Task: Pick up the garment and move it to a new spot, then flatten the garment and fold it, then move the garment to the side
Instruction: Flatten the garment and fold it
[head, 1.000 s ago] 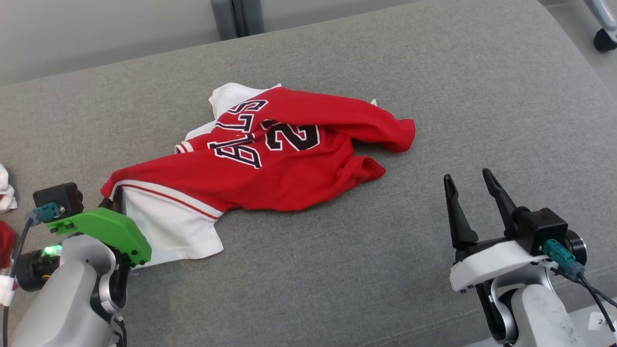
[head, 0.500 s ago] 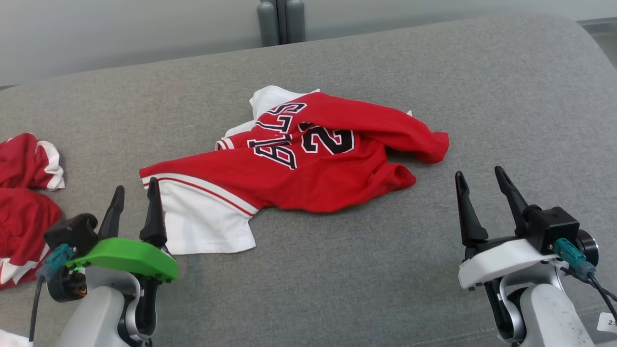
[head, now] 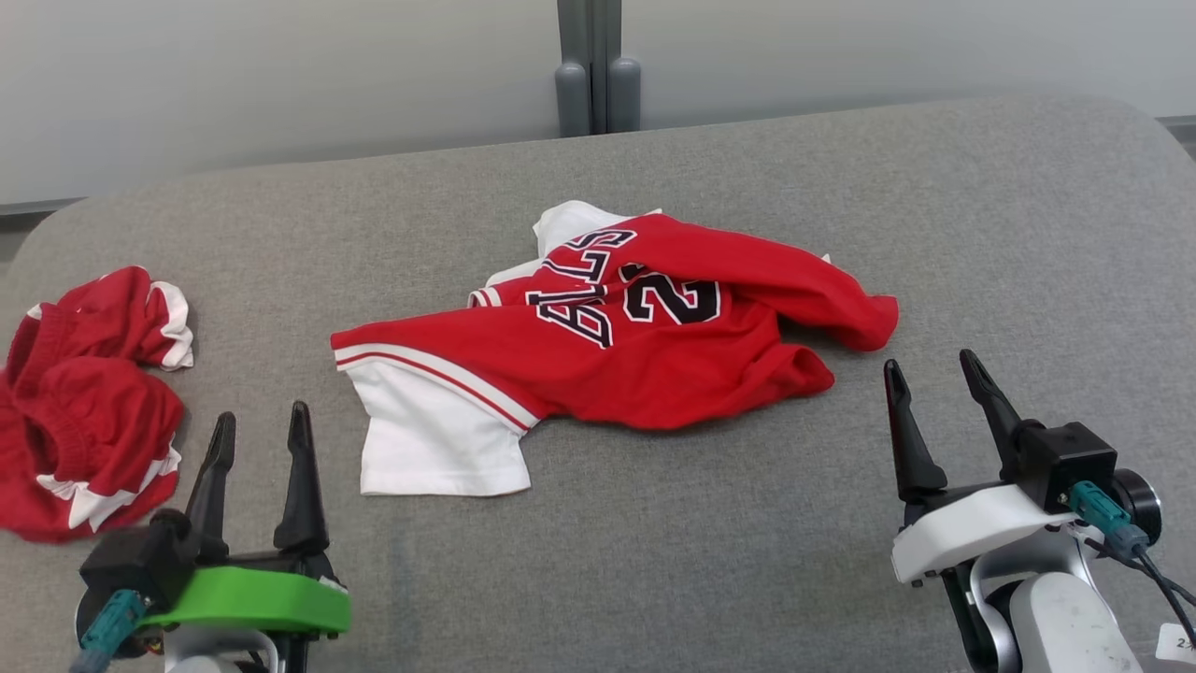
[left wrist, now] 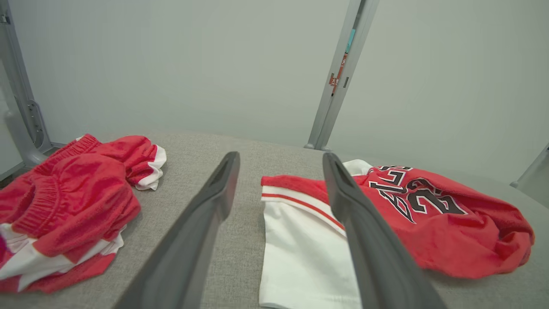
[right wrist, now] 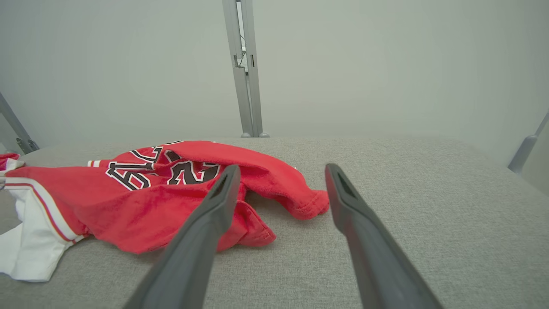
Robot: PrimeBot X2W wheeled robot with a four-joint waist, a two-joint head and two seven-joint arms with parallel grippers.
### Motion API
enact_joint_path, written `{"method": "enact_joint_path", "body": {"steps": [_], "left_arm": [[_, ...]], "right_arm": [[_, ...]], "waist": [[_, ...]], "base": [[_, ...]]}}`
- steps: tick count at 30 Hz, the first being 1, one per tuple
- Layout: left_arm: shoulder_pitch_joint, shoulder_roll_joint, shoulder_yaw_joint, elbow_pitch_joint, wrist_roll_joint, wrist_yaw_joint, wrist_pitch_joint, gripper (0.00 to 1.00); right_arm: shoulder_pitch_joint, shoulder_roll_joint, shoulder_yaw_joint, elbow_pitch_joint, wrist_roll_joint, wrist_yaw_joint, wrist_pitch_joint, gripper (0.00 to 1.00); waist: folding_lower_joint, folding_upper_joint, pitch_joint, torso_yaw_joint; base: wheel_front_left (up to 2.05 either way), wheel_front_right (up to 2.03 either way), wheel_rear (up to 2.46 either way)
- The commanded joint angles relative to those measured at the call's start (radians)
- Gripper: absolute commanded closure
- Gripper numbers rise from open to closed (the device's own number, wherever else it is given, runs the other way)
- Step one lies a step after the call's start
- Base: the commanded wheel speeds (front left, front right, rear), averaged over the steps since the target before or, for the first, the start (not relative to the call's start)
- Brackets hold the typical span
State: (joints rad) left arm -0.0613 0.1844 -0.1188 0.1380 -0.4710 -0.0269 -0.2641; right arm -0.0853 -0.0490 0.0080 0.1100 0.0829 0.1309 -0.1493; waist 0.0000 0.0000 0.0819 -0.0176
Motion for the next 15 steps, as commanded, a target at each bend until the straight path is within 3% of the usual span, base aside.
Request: {"method": "enact_joint_path", "body": {"steps": [1, 10, 15], "left_arm": [[0.023, -0.007, 0.012, -0.003, 0.024, -0.01, 0.0, 0.0], [0.074, -0.048, 0.059, 0.015, 0.08, -0.052, 0.0, 0.0], [0.049, -0.062, 0.068, 0.016, 0.097, -0.069, 0.0, 0.0]], "right_arm": [[0.011, -0.003, 0.0, 0.001, -0.011, 0.0, 0.005, 0.0], [0.018, -0.002, 0.005, 0.002, -0.021, 0.0, 0.018, 0.0], [-0.04, -0.026, 0.037, 0.05, -0.037, 0.0, 0.122, 0.0]], "waist": [[0.0, 0.0, -0.014, 0.008], [0.0, 0.0, -0.031, 0.023], [0.0, 0.0, -0.014, 0.024]], "base": [[0.0, 0.0, 0.0], [0.0, 0.0, 0.0], [0.0, 0.0, 0.0]]}}
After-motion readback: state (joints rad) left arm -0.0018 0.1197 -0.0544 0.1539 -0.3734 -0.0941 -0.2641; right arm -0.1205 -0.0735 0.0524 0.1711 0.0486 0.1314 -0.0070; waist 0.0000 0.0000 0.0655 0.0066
